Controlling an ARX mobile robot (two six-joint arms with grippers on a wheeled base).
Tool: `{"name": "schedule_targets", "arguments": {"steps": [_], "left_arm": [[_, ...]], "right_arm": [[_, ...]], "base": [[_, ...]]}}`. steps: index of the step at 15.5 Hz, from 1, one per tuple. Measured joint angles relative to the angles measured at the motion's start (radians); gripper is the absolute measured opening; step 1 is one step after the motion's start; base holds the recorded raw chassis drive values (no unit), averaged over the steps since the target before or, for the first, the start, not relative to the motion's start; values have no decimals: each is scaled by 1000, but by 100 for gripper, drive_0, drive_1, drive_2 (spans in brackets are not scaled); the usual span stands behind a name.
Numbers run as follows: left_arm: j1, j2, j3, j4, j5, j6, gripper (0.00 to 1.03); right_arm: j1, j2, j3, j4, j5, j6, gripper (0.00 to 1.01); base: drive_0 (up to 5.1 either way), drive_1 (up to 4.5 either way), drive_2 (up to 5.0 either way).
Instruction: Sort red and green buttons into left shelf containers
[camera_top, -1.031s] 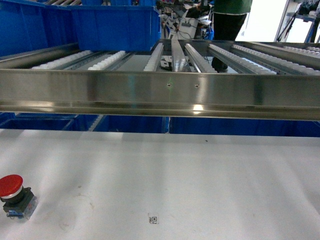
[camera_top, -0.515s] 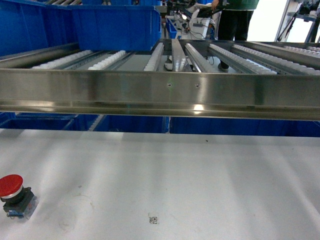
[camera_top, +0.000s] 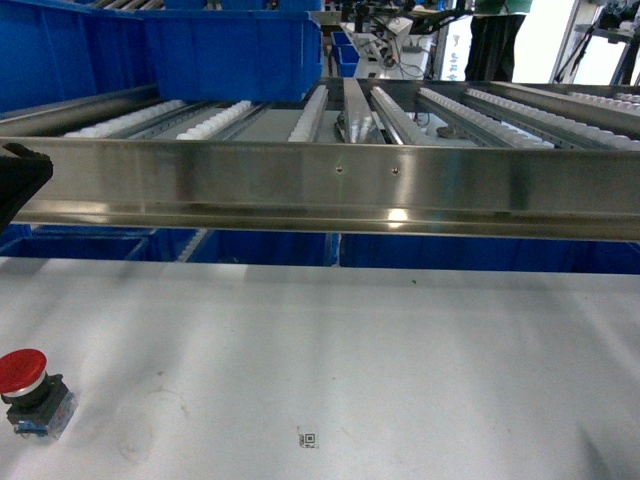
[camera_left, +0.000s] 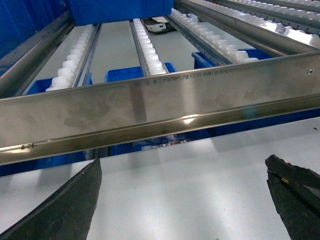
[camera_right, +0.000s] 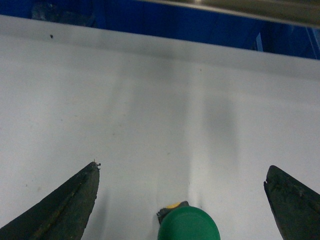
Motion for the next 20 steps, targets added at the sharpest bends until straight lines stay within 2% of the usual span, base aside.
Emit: {"name": "schedule_targets", "arguments": {"steps": [3, 5, 12, 15, 19, 20], "left_arm": [[-1, 0, 0, 0, 0, 0, 98], [-1, 0, 0, 0, 0, 0, 98], [-1, 0, 0, 0, 0, 0, 98], [-1, 0, 0, 0, 0, 0, 98], [-1, 0, 0, 0, 0, 0, 98], [-1, 0, 0, 0, 0, 0, 98]], "right_arm": [[-49, 44, 38, -41, -18, -16, 98], [-55, 62, 43, -81, -65, -37, 98], [-42, 212, 43, -73, -52, -115, 98], [-75, 270, 48, -33, -61, -131, 98], [-102, 307, 48, 19, -80, -130, 97], [-103, 309, 48, 31, -95, -130, 86]], "base": [[0, 0, 0], [0, 0, 0], [0, 0, 0], [0, 0, 0], [0, 0, 0], [0, 0, 0]]}}
